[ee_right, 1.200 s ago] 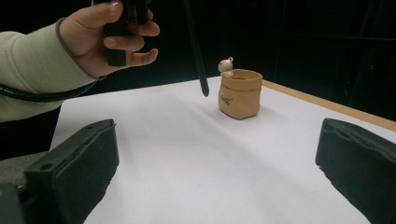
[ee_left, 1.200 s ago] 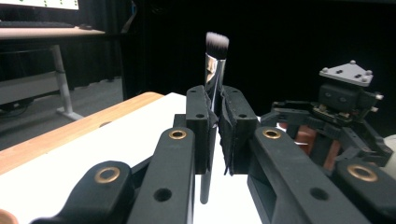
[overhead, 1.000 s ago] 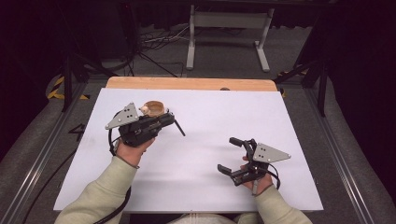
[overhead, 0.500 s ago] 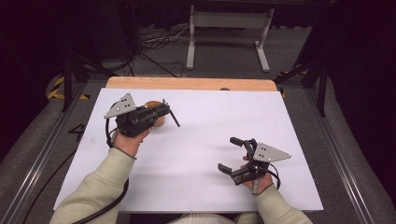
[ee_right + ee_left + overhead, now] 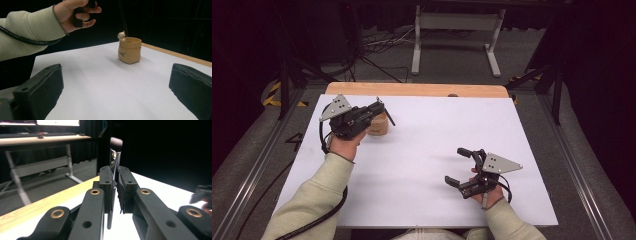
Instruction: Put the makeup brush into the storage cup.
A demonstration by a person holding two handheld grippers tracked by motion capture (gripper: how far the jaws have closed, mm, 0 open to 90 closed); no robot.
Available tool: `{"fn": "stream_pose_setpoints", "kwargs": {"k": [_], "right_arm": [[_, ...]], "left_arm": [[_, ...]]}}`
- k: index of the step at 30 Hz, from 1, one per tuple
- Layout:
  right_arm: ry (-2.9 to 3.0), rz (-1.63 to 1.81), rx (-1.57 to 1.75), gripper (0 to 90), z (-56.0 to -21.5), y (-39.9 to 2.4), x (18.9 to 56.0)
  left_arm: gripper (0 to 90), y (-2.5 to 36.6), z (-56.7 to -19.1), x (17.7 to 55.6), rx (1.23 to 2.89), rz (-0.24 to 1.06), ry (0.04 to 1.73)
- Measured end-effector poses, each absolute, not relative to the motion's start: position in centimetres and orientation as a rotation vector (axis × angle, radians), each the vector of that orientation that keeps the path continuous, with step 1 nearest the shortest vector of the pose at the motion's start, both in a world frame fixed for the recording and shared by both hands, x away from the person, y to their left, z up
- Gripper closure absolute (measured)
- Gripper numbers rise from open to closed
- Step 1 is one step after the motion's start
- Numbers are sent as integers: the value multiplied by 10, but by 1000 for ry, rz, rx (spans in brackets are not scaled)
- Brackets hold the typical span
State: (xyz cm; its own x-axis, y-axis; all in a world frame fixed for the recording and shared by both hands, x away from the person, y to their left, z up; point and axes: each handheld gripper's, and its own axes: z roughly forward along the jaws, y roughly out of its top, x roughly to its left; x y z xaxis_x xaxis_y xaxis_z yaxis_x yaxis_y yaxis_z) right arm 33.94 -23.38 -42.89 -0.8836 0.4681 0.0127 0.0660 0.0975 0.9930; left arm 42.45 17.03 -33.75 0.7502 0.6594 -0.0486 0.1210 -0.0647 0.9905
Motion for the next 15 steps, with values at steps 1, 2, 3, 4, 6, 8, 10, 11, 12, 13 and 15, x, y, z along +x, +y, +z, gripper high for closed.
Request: {"fn": "stream_pose_setpoints", "kwargs": {"k": [1,2,3,4,6,8,10,11,12,13,15], "right_arm": [[2077,1849,530,0,-429,-234,339],[2078,1849,529,0,-429,-234,340],[2081,1852,528,1,-430,-233,340],[2082,1851,528,0,-430,-233,340],[2084,1854,528,0,-430,-233,340],[2084,1854,527,0,-430,-233,340],[2087,1854,528,0,-430,-233,340],[2089,1854,527,1,-430,-233,340],[2089,1856,530,0,-430,-233,340],[2092,1857,531,1,-430,-232,340],[2099,1857,531,0,-431,-232,340]], "left_arm": [[828,171,-337,425,1599,504,654],[828,172,-337,425,1597,515,667],[828,173,-337,426,1596,530,675],[828,174,-338,427,1593,533,683],[828,175,-338,428,1589,549,697],[828,176,-338,429,1589,553,701],[827,178,-338,430,1583,569,716],[828,179,-338,431,1582,571,720],[828,180,-338,431,1576,575,726],[828,181,-339,432,1576,582,730],[827,182,-340,433,1575,591,741]]}}
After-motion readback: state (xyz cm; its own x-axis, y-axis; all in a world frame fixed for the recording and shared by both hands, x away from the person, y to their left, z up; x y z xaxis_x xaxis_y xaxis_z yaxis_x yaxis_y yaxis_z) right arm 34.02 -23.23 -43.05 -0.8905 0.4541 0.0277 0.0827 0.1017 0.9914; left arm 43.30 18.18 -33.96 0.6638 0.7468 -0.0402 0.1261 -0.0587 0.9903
